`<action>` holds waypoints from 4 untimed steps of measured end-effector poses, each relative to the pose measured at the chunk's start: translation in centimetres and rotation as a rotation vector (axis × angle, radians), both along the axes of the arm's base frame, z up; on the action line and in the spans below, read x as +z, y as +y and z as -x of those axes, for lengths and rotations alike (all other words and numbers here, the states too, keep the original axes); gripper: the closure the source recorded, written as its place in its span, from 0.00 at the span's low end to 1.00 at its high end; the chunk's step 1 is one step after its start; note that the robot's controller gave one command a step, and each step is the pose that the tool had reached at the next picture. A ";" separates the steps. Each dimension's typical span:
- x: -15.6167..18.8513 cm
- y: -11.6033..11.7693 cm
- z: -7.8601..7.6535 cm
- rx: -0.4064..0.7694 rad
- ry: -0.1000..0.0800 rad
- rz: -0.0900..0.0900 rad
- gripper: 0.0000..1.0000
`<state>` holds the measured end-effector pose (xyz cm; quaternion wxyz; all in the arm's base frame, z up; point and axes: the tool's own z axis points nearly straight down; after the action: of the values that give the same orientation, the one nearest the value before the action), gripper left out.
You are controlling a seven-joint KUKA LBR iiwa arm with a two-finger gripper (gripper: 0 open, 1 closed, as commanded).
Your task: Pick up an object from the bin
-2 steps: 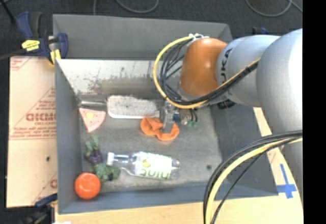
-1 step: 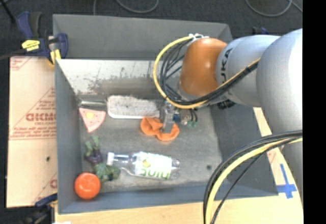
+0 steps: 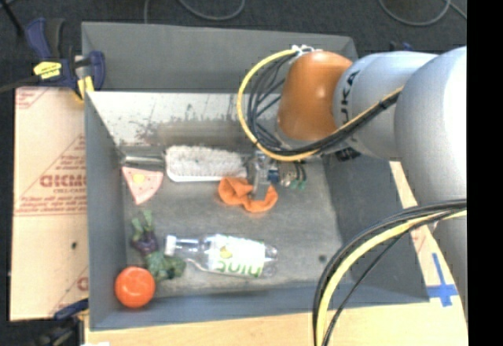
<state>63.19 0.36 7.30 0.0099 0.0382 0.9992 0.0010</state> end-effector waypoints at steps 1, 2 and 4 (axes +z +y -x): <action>-0.1 -2.0 -1.2 -0.060 -0.008 -0.003 1.00; 0.6 -4.0 -1.9 -0.108 -0.003 -0.004 1.00; 6.5 -2.4 -2.5 -0.200 -0.024 -0.005 1.00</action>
Offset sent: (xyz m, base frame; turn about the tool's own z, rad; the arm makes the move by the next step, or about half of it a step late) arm 0.0207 -0.0450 0.0086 0.1132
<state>65.67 -2.07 13.83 0.0218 0.1380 0.9902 0.0032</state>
